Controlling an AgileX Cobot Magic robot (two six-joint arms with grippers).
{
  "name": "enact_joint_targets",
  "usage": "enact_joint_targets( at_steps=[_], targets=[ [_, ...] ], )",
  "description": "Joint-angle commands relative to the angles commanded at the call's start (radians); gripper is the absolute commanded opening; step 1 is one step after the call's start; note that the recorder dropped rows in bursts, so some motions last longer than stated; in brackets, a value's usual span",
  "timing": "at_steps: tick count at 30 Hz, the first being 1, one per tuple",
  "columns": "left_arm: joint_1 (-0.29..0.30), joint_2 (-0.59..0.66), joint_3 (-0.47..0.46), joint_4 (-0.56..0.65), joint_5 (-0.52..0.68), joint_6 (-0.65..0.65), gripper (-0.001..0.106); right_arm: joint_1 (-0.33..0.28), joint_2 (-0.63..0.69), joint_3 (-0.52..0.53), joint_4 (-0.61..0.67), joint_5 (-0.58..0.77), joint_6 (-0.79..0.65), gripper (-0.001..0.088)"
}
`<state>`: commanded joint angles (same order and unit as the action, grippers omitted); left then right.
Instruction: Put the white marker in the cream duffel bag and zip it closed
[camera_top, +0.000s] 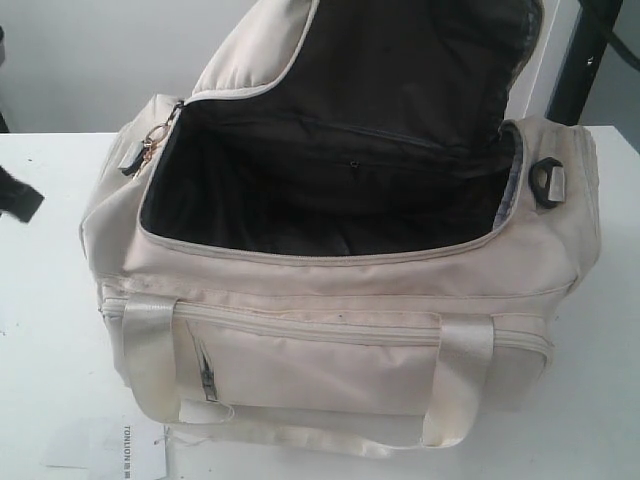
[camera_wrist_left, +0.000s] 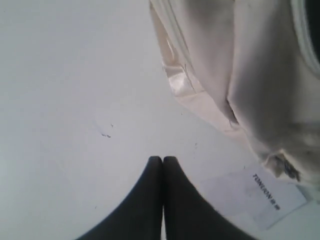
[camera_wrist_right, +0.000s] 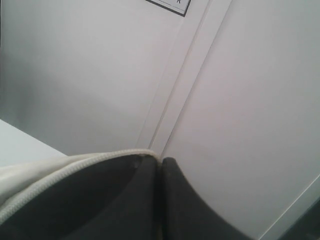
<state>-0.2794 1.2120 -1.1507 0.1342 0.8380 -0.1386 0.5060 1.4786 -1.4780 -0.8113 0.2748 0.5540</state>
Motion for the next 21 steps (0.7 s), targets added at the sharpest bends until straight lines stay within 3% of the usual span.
enact_joint_targets(
  at_steps=[4,8,11,14,21],
  targets=[
    [0.113,0.052,-0.046,-0.134,-0.013,0.075,0.006,0.000,0.000,0.000,0.000,0.000,0.000,0.0000],
    [0.179,0.114,-0.074,-0.377,-0.066,0.225,0.032,0.000,0.000,0.000,0.000,0.000,0.000,0.0000],
    [0.189,0.166,-0.099,-0.499,-0.136,0.303,0.050,0.000,0.000,0.000,0.000,0.000,0.000,0.0000],
    [0.189,0.222,-0.135,-0.508,-0.182,0.303,0.055,0.000,0.000,0.000,0.000,0.000,0.000,0.0000],
    [0.189,0.360,-0.219,-0.568,-0.207,0.315,0.055,0.000,0.000,0.000,0.000,0.000,0.000,0.0000]
  ],
)
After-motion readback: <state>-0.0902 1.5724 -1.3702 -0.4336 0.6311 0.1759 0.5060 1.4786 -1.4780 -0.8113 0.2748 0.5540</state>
